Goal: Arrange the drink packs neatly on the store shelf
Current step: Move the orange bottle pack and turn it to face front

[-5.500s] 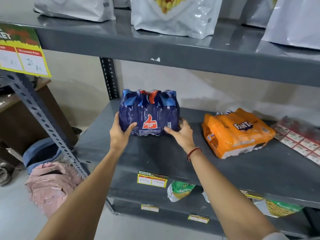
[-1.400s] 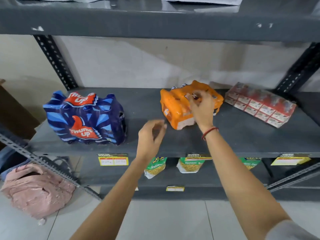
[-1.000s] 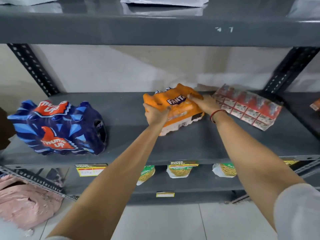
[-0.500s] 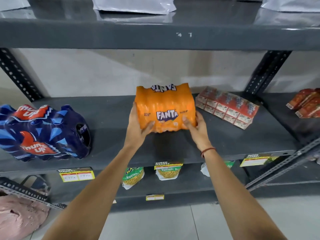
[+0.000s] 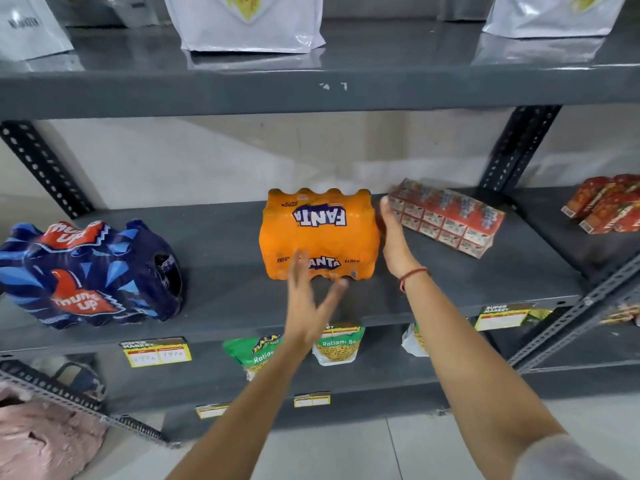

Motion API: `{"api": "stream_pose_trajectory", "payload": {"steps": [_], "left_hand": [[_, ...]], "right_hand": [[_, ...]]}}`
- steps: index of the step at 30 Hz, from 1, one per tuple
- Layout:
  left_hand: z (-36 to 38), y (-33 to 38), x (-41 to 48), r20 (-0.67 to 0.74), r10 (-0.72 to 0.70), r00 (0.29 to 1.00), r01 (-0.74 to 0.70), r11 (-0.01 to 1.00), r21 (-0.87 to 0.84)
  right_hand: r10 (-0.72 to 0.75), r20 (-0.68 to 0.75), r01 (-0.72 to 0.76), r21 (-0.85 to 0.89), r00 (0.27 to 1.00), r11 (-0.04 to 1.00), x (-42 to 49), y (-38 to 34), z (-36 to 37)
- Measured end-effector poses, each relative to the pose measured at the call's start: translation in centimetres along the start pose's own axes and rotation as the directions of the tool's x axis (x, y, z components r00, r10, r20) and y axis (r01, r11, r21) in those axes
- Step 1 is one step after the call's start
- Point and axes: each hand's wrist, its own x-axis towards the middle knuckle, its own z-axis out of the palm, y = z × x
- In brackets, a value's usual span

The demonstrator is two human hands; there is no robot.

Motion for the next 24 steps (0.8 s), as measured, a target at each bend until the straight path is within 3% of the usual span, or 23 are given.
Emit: {"api": "stream_pose_trajectory", "payload": {"steps": [3, 7, 11, 19, 22, 24], "left_hand": [[1.9, 0.8, 0.8, 0.205, -0.041, 0.978, 0.035, 0.999, 0.034], [0.6, -0.3, 2.8, 0.269, -0.102, 0.958, 0.053, 0.981, 0.185], [-3.0, -1.2, 5.4, 0.331, -0.116, 0.937, 0.063, 0.984, 0.167], [-12.2, -3.0, 9.1, 0.527, -0.190, 0.828, 0.077, 0.970, 0.229], [-15.5, -4.4, 9.3, 0.443, -0.198, 0.875, 0.143, 0.978, 0.154], [-16.0, -5.3, 8.2, 0.190, -0.202, 0.961, 0.180, 0.975, 0.128]], "right_hand": [[0.010, 0.061, -0.006, -0.068, 0.998, 0.998, -0.2, -0.9, 0.2], [-0.054, -0.075, 0.030, -0.289, 0.996, 0.957, -1.4, 0.2, -0.2], [-0.199, -0.102, 0.148, -0.369, 0.975, 0.918, -5.1, 2.2, 0.8], [-0.351, 0.038, 0.343, -0.335, 0.936, 0.878, -10.9, 5.1, 7.5], [-0.327, 0.117, 0.347, -0.340, 0.938, 0.874, -10.8, 5.2, 8.8], [-0.346, 0.050, 0.340, -0.360, 0.937, 0.869, -9.6, 4.6, 8.4]]}}
